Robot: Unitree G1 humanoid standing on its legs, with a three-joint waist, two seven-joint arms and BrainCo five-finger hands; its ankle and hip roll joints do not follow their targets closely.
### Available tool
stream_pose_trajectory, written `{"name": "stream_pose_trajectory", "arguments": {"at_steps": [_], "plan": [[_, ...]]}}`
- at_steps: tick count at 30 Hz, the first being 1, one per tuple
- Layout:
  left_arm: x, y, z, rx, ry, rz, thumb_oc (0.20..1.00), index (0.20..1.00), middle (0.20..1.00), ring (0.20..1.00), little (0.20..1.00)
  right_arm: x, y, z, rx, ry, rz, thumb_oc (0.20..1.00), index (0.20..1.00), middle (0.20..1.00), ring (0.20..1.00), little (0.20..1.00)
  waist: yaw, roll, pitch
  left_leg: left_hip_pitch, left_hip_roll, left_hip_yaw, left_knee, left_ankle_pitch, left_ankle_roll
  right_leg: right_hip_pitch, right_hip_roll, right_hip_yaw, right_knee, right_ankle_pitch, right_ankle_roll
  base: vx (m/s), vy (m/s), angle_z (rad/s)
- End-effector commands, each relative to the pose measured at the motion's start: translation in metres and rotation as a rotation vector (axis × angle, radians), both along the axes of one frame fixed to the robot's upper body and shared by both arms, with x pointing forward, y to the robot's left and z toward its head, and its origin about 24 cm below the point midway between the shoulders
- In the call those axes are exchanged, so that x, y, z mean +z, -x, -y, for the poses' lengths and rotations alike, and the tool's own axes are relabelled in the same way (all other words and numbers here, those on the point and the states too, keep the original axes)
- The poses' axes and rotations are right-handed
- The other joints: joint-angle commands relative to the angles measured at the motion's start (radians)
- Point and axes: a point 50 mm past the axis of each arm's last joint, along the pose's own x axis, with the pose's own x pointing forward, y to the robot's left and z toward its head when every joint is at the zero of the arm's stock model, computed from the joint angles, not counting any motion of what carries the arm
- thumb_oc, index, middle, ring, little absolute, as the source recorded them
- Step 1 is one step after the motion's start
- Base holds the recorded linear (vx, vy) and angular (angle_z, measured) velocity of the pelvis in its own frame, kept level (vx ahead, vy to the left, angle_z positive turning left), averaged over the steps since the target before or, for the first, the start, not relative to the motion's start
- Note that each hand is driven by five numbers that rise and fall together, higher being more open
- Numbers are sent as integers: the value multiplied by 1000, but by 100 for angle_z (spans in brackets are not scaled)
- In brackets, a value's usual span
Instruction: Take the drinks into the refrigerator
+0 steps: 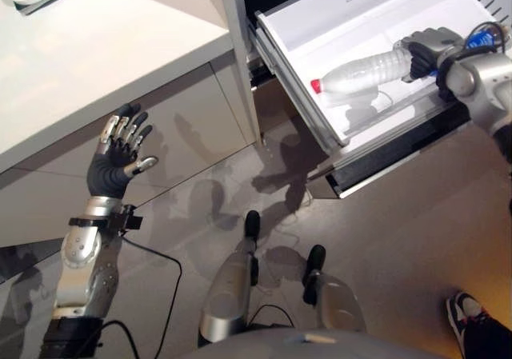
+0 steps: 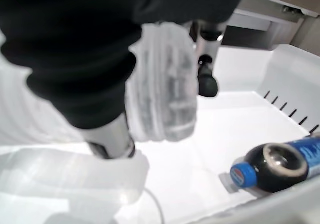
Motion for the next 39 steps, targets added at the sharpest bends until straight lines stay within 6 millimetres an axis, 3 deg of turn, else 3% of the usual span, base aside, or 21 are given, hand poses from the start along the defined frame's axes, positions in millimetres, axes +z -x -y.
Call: {"name": "stream_pose_trajectory", "arguments": {"at_steps": [1, 17, 18, 19, 20, 30, 39], "plan": [[25, 8, 8, -14, -67, 145, 1000, 1000, 1000, 1000, 1000, -13, 10, 8, 23, 103, -76, 200, 200, 200, 200, 200, -42, 22, 10, 8, -9, -9, 60, -86, -8, -91, 47, 19, 74, -22, -51, 0, 0, 0], [30, 9, 11, -25, -78, 168, 1000, 1000, 1000, 1000, 1000, -31, 2, 9, -1, 93, -117, 200, 200, 200, 200, 200, -35, 34, 16, 0, -11, -10, 62, -84, -6, -106, 40, 19, 87, -23, -50, 0, 0, 0], [30, 9, 11, -26, -80, 171, 1000, 1000, 1000, 1000, 1000, -32, 1, 9, -7, 88, -120, 542, 542, 542, 542, 542, -34, 34, 16, -1, -11, -11, 62, -84, -6, -105, 41, 20, 86, -23, -51, 0, 0, 0], [30, 9, 11, -26, -78, 170, 1000, 1000, 1000, 1000, 1000, -33, 1, 9, -8, 85, -122, 542, 542, 542, 542, 542, -34, 34, 16, -1, -11, -11, 62, -84, -6, -106, 40, 19, 86, -22, -51, -9, -5, 5], [30, 9, 11, -26, -77, 171, 1000, 1000, 1000, 1000, 1000, -33, 0, 9, -11, 83, -118, 1000, 1000, 1000, 1000, 1000, -34, 34, 16, -1, -11, -11, 61, -84, -6, -106, 40, 19, 85, -22, -51, -5, 1, 4], [30, 8, 11, -26, -72, 170, 1000, 1000, 1000, 1000, 1000, -31, -3, 10, -26, 66, -93, 1000, 1000, 1000, 1000, 1000, -33, 32, 12, -5, -9, -9, 66, -87, -4, -110, 40, 20, 86, -23, -51, 0, 0, 0], [31, 7, 9, -15, -69, 175, 1000, 1000, 1000, 1000, 1000, -17, 0, 5, 8, 50, -50, 1000, 1000, 1000, 1000, 1000, -39, 20, 6, -2, -7, -6, 70, -91, -3, -112, 41, 25, 90, -23, -51, 0, 0, 0]]}}
